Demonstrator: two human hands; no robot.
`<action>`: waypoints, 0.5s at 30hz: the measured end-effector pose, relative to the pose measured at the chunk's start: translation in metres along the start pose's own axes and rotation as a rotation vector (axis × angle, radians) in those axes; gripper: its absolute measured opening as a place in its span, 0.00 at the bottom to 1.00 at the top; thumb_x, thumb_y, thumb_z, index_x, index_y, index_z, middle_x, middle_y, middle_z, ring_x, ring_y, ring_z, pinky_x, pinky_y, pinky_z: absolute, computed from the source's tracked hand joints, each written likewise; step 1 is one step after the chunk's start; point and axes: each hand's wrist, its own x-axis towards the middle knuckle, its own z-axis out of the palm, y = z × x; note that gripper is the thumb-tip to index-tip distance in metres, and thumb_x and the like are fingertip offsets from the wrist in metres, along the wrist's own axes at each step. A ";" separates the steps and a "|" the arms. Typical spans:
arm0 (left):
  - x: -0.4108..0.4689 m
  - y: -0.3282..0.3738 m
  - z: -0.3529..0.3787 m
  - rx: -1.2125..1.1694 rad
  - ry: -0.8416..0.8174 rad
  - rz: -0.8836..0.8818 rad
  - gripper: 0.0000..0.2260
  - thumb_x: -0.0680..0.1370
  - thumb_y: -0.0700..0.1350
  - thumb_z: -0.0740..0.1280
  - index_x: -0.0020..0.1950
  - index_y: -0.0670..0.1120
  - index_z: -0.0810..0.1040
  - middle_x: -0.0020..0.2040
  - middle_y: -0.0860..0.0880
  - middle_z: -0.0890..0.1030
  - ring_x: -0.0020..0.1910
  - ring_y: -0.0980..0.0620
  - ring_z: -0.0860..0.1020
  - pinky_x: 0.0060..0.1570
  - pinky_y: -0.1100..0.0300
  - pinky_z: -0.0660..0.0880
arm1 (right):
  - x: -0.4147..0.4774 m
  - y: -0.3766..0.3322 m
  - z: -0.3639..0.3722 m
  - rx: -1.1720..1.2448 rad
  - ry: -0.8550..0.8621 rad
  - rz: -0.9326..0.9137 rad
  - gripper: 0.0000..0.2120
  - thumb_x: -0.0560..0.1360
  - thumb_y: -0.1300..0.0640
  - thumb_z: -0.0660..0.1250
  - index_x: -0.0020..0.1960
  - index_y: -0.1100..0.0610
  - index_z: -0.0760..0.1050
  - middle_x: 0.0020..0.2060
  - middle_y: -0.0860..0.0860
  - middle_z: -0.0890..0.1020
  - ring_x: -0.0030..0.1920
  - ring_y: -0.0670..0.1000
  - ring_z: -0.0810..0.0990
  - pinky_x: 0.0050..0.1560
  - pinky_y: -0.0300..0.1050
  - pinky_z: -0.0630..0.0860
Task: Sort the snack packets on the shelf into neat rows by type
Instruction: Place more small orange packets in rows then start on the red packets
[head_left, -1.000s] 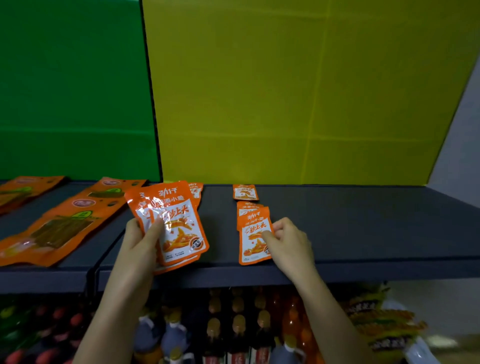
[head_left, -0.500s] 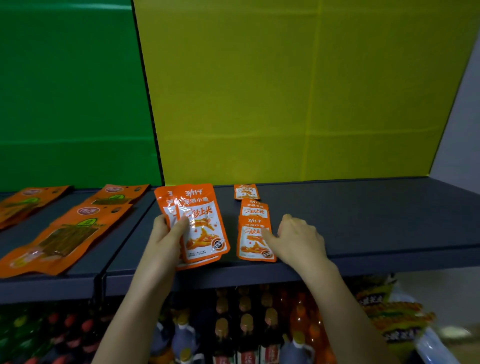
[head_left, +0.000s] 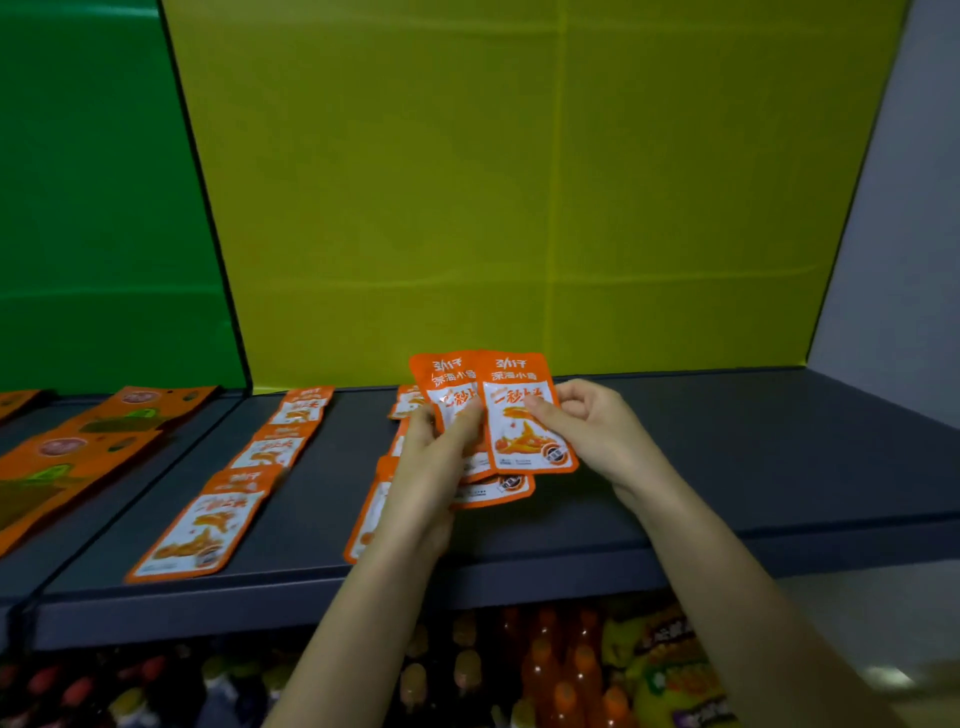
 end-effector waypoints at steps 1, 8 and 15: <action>0.002 -0.003 0.009 -0.019 0.015 -0.009 0.11 0.78 0.43 0.63 0.60 0.43 0.72 0.50 0.44 0.82 0.41 0.50 0.81 0.43 0.54 0.79 | 0.007 0.003 -0.013 0.035 -0.003 0.008 0.08 0.74 0.56 0.69 0.49 0.59 0.75 0.39 0.52 0.83 0.31 0.42 0.82 0.33 0.34 0.79; 0.019 -0.036 0.044 0.215 0.074 -0.015 0.09 0.79 0.42 0.62 0.58 0.42 0.71 0.51 0.43 0.80 0.42 0.51 0.79 0.46 0.57 0.77 | 0.084 0.035 -0.071 -0.071 0.158 0.079 0.14 0.74 0.58 0.69 0.56 0.65 0.74 0.52 0.60 0.82 0.41 0.51 0.80 0.36 0.37 0.74; 0.024 -0.050 0.051 0.451 0.085 -0.021 0.08 0.78 0.46 0.64 0.54 0.46 0.71 0.52 0.46 0.81 0.48 0.51 0.81 0.49 0.55 0.79 | 0.137 0.070 -0.065 -0.347 0.131 0.123 0.14 0.72 0.56 0.70 0.30 0.56 0.72 0.43 0.59 0.83 0.45 0.56 0.80 0.39 0.44 0.70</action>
